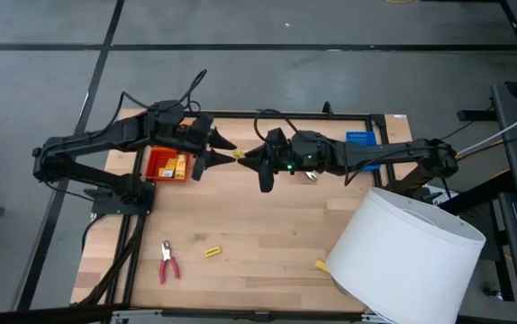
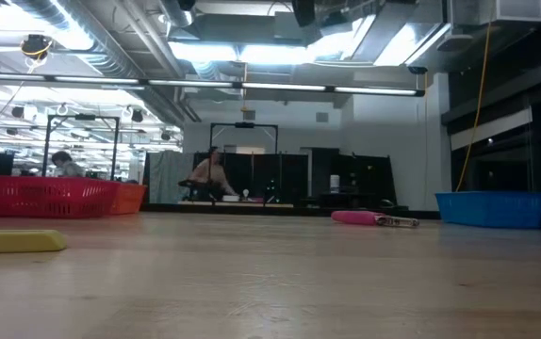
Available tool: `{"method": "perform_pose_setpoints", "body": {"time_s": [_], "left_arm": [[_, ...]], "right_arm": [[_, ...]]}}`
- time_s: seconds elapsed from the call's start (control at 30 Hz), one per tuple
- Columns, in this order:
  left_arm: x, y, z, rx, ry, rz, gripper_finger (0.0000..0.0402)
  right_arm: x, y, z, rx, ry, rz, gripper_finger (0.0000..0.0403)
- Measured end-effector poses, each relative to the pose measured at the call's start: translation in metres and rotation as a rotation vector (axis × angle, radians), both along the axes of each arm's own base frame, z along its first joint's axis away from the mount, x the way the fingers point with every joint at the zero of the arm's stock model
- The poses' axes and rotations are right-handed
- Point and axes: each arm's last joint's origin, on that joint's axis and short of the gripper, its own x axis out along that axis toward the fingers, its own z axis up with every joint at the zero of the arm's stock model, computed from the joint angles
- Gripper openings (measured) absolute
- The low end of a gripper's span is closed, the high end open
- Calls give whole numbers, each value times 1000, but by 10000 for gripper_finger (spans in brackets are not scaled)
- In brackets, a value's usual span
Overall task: Pick & Place School Supplies
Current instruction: Put the top yellow eraser into the orange bin
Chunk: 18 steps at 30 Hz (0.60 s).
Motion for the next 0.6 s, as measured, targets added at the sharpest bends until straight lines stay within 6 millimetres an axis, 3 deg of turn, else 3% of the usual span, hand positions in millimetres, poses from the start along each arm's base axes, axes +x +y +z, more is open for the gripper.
{"method": "perform_pose_setpoints", "body": {"time_s": [0.27,0.53,0.6], "left_arm": [[9,1,-2,-19,-10,-18,141],[10,2,-3,-26,-8,-20,31],[10,3,-2,-26,-17,-16,28]], "right_arm": [[0,0,1,-17,-5,-9,34],[0,-1,0,-24,-2,-10,34],[0,-1,1,-25,-5,-10,34]]}}
